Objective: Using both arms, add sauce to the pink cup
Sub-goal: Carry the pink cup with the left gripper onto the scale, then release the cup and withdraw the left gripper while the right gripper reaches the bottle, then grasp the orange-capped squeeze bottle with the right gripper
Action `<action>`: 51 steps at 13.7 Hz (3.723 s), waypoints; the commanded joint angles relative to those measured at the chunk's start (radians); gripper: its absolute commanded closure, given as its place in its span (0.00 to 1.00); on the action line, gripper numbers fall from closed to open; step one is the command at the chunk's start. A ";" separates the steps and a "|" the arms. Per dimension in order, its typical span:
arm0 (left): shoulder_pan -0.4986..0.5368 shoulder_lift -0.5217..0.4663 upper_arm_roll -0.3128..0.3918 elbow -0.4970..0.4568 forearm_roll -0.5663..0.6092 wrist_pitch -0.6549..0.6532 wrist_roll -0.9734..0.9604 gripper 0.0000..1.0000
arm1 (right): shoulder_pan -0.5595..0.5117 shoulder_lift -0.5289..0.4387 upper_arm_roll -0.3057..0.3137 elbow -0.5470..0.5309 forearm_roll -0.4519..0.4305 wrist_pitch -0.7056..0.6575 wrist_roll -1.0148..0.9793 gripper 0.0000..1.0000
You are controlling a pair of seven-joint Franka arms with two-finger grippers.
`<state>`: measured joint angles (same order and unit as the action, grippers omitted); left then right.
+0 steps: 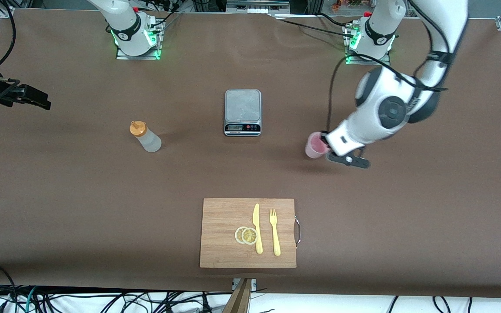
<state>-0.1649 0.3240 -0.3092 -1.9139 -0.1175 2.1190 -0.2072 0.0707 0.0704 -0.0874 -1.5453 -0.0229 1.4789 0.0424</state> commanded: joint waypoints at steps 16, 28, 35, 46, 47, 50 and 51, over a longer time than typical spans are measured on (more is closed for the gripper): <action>-0.407 0.122 -0.057 0.029 -0.008 0.117 -0.549 1.00 | 0.001 0.018 -0.002 0.013 0.004 -0.005 -0.030 0.00; -0.320 0.054 0.007 0.263 -0.047 -0.122 -0.535 0.00 | -0.120 0.302 -0.008 -0.033 0.334 0.001 -1.012 0.00; -0.067 -0.097 0.101 0.299 -0.034 -0.244 -0.413 0.00 | -0.253 0.490 -0.011 -0.166 0.697 0.003 -1.717 0.00; 0.088 -0.117 0.443 0.527 -0.030 -0.656 0.290 0.00 | -0.255 0.531 -0.018 -0.467 1.049 0.166 -2.481 0.00; 0.088 -0.117 0.449 0.527 -0.030 -0.666 0.304 0.00 | -0.253 0.549 -0.017 -0.467 1.064 0.163 -2.519 0.00; 0.084 -0.115 0.440 0.529 0.025 -0.677 0.304 0.00 | -0.249 0.580 0.003 -0.467 1.089 0.150 -2.581 0.00; 0.084 -0.115 0.438 0.529 0.024 -0.677 0.302 0.00 | -0.241 0.583 0.009 -0.467 1.098 0.126 -2.589 0.00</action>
<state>-0.0781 0.2001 0.1346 -1.4124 -0.1175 1.4672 0.0738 -0.1784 0.6473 -0.0898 -2.0048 1.0437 1.6334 -2.5071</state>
